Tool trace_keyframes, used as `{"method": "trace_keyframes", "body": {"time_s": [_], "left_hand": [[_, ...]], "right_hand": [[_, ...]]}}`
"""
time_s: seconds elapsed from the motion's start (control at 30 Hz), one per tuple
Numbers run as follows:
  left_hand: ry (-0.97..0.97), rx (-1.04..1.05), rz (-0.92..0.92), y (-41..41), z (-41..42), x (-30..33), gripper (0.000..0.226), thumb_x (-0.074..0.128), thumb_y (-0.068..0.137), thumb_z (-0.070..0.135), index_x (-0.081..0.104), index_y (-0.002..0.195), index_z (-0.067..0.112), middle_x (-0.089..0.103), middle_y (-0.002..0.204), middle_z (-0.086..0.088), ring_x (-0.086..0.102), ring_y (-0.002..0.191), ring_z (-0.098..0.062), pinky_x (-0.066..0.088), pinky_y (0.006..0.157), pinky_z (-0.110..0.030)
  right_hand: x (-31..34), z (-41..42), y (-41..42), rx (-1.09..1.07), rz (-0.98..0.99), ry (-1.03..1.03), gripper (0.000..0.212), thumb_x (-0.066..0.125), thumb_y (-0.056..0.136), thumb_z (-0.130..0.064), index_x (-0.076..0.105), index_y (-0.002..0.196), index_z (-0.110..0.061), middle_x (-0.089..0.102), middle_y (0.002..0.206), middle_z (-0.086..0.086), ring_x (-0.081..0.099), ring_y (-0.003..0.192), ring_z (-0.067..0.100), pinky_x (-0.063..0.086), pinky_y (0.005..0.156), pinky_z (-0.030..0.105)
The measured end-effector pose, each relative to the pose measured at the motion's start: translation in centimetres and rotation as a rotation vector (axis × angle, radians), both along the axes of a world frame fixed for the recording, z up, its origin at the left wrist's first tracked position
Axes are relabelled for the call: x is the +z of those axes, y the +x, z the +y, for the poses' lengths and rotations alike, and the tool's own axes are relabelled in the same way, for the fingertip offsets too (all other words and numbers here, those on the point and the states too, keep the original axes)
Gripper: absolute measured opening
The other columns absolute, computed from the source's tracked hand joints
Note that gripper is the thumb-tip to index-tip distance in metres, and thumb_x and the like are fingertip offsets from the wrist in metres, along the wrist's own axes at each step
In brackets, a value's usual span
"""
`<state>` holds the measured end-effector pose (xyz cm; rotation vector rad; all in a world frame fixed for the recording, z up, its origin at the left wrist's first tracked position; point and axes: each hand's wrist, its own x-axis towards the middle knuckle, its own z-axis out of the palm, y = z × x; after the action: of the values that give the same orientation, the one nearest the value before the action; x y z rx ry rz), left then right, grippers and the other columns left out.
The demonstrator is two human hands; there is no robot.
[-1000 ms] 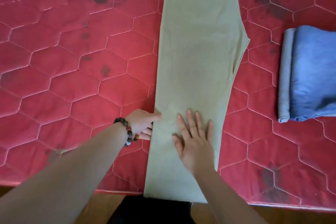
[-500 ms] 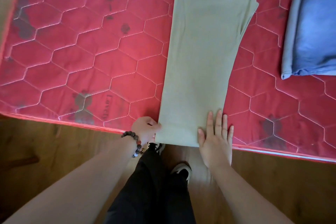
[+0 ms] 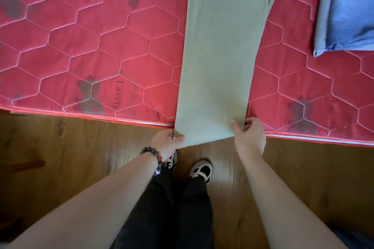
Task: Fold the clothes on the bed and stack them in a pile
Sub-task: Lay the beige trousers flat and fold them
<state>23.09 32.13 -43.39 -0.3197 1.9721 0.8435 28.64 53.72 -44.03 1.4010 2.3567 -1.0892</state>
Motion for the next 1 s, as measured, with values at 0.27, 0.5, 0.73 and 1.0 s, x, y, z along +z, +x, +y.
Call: {"method": "trace_keyframes", "body": {"time_s": [0.27, 0.5, 0.73, 1.0], "left_hand": [[0.101, 0.117, 0.080, 2.7, -1.7, 2.6, 0.040, 0.047, 0.100, 0.017, 0.038, 0.135, 0.034, 0.066, 0.093, -0.014, 0.063, 0.077, -0.038, 0.058, 0.064, -0.044], [0.374, 0.135, 0.042, 1.3, -2.7, 6.5, 0.064, 0.055, 0.092, -0.005, 0.055, 0.129, 0.047, 0.059, 0.129, 0.009, 0.070, 0.094, -0.007, 0.059, 0.068, -0.026], [0.249, -0.338, 0.326, -3.0, -1.2, 10.7, 0.030, 0.067, 0.089, 0.009, 0.074, 0.104, 0.034, 0.038, 0.132, 0.017, 0.035, 0.123, -0.006, 0.028, 0.102, -0.018], [0.444, -0.025, 0.257, -14.7, 4.0, 11.5, 0.030, 0.056, 0.096, 0.013, 0.077, 0.082, 0.029, 0.072, 0.077, 0.016, 0.064, 0.070, 0.002, 0.048, 0.064, -0.011]], "right_hand": [[1.8, -0.4, 2.7, -0.026, -0.025, -0.204, 0.045, 0.062, 0.086, -0.055, 0.061, 0.074, -0.011, 0.064, 0.085, 0.005, 0.060, 0.079, 0.023, 0.039, 0.058, 0.027], [6.0, 2.2, 6.9, -0.161, 0.055, -0.738, 0.057, 0.046, 0.102, -0.019, 0.030, 0.141, -0.056, 0.067, 0.108, -0.001, 0.072, 0.092, 0.022, 0.059, 0.068, 0.029], [11.6, 6.3, 4.7, 0.334, 0.043, -0.871, 0.050, 0.076, 0.080, -0.016, 0.065, 0.121, -0.043, 0.059, 0.130, -0.013, 0.058, 0.119, 0.013, 0.052, 0.096, 0.037], [13.3, 9.1, -9.6, 0.160, 0.324, -0.578, 0.034, 0.052, 0.087, 0.014, 0.074, 0.098, -0.009, 0.071, 0.079, -0.001, 0.064, 0.068, 0.006, 0.052, 0.061, 0.024]]}}
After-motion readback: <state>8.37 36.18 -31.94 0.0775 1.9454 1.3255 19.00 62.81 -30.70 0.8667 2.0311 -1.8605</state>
